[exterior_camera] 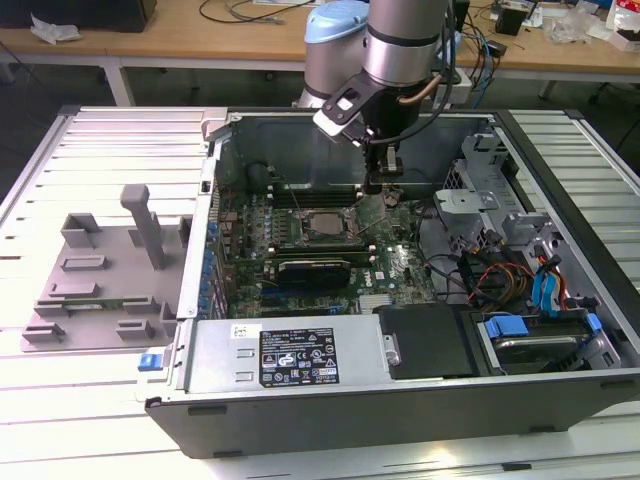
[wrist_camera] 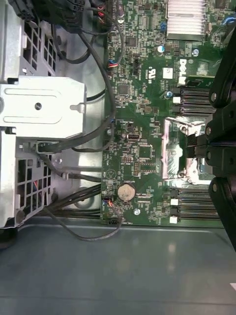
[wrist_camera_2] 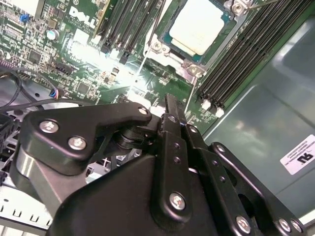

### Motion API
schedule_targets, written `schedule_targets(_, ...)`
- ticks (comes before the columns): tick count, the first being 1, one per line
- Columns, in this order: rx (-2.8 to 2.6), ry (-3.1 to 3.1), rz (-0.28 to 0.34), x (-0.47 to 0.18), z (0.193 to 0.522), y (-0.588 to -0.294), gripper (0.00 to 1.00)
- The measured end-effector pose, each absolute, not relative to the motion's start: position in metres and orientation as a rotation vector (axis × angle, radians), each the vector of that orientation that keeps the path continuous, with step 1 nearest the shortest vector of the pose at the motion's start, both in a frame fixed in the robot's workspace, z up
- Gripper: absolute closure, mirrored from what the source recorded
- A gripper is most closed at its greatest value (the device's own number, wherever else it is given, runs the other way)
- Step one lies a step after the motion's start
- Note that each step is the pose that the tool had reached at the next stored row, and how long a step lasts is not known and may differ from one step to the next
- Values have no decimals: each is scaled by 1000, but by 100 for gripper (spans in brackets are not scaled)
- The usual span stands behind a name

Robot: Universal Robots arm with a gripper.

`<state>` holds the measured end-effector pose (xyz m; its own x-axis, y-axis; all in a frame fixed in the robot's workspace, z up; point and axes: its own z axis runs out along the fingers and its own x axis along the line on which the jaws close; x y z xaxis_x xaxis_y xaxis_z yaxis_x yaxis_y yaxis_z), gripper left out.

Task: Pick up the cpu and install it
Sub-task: 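Close the cpu cover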

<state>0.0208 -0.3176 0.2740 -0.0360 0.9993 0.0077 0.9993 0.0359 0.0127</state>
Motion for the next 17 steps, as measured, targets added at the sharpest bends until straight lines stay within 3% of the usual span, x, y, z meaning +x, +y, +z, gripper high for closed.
schedule_targets(17, 2181, 2261, 18, 58, 271, -318, 89)
